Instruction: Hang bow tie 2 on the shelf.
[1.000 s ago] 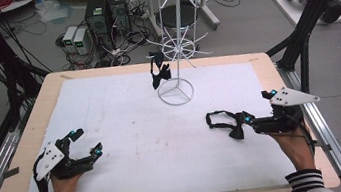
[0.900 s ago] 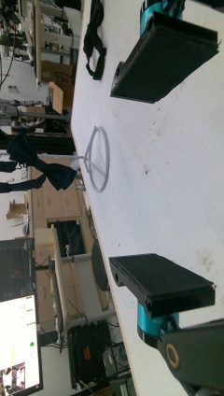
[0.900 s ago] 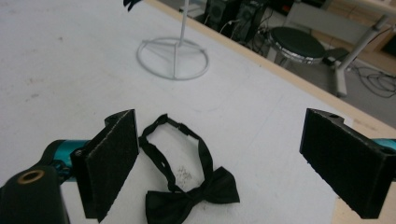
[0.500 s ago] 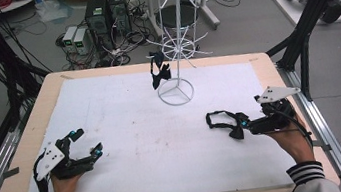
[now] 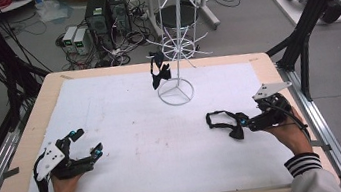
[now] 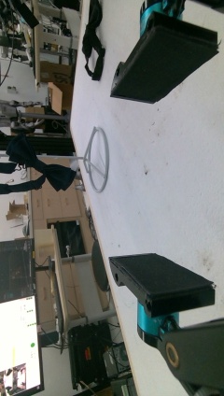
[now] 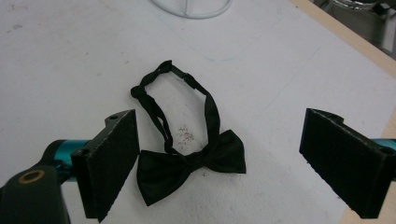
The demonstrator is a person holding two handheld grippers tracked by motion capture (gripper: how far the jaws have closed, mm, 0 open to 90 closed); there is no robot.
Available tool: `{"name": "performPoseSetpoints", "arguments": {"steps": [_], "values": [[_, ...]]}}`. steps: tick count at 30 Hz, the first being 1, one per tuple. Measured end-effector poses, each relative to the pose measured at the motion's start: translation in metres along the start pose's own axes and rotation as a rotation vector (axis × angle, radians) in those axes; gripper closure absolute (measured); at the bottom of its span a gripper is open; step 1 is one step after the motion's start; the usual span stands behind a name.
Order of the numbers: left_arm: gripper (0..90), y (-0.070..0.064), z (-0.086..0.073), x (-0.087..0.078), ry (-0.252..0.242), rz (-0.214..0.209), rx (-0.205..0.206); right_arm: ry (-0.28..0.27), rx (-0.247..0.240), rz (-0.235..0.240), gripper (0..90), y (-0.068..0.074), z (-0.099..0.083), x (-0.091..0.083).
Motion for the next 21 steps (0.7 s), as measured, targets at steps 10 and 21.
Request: {"name": "performPoseSetpoints", "arguments": {"steps": [10,21], "values": [[16.4,0.0,0.0,0.0,-0.001,0.001,0.0,0.116,-0.042,0.004,11.4,-0.004,-0.002,0.014],[16.4,0.0,0.0,0.0,-0.001,0.002,0.001,0.17,-0.017,0.038,16.0,-0.007,-0.005,0.023]]}}
Point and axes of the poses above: each handheld gripper's, and its own axes: x roughly forward along the jaws, z roughly out of its top, y roughly to its left, the point moved 3 cm from there along x, roughly forward along the jaws, and after that the axes turned 11 degrees about z, right-handed, at the moved point
